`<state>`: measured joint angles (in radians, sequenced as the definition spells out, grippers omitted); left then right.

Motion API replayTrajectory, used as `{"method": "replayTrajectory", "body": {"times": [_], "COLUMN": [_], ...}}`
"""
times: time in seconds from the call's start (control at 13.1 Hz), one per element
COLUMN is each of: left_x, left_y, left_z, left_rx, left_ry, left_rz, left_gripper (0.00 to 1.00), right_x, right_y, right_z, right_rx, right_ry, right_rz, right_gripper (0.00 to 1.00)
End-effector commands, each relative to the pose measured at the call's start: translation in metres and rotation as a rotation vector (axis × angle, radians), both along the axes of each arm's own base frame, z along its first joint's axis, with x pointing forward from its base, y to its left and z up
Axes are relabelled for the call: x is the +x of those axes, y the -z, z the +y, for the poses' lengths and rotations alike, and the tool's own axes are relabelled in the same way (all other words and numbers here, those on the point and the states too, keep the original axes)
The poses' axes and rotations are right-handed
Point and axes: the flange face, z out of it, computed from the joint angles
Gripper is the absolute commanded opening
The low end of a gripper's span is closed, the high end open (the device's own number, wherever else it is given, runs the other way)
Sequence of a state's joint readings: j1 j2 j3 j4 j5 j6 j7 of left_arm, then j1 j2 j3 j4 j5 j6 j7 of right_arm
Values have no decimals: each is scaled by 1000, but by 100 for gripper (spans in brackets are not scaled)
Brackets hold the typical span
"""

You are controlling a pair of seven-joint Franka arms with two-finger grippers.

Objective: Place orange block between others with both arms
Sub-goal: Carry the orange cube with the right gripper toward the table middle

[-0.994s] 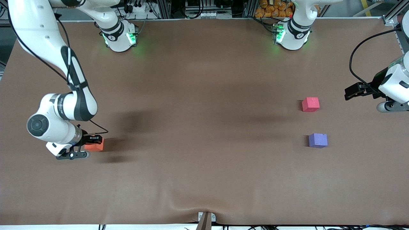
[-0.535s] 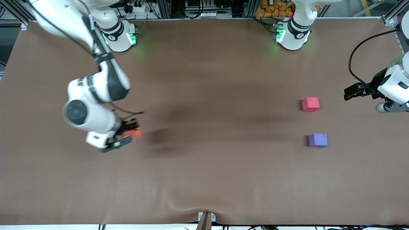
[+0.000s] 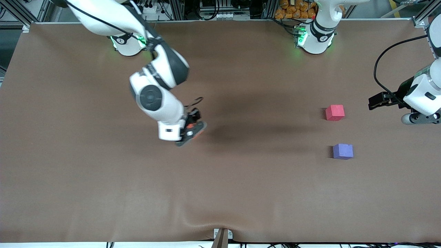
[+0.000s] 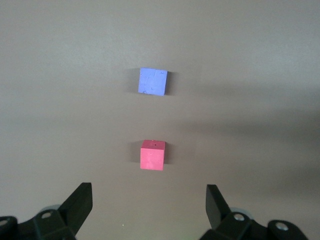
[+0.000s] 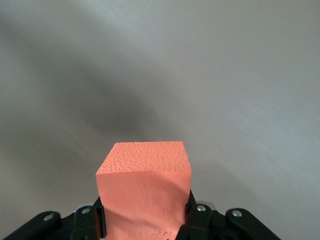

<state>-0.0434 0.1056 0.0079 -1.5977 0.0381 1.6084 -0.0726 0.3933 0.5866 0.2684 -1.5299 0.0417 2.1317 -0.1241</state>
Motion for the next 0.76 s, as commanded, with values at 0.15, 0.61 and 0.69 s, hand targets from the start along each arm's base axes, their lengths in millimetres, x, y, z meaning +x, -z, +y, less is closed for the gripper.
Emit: {"method": "replayTrajectory", "body": {"times": [0.15,0.61,0.69], "left_x": [2,3,3], "left_y": [-5,-6,-6], "left_z": [-2,-3,-3], "left_rx": [-26,-26,-26], "left_ry": [18,22,22], "left_rz": [-4,-10,-10], "left_gripper": [100,100,100], "right_x": [-11,-15,-13], "right_y": [33,78,87], "right_z": [51,50,47], "right_rx": [-26,-209,-230], "right_ry": [-91,-253,-307], "right_rz": [-87,-182,-188], "right_gripper": [9,9,9]}}
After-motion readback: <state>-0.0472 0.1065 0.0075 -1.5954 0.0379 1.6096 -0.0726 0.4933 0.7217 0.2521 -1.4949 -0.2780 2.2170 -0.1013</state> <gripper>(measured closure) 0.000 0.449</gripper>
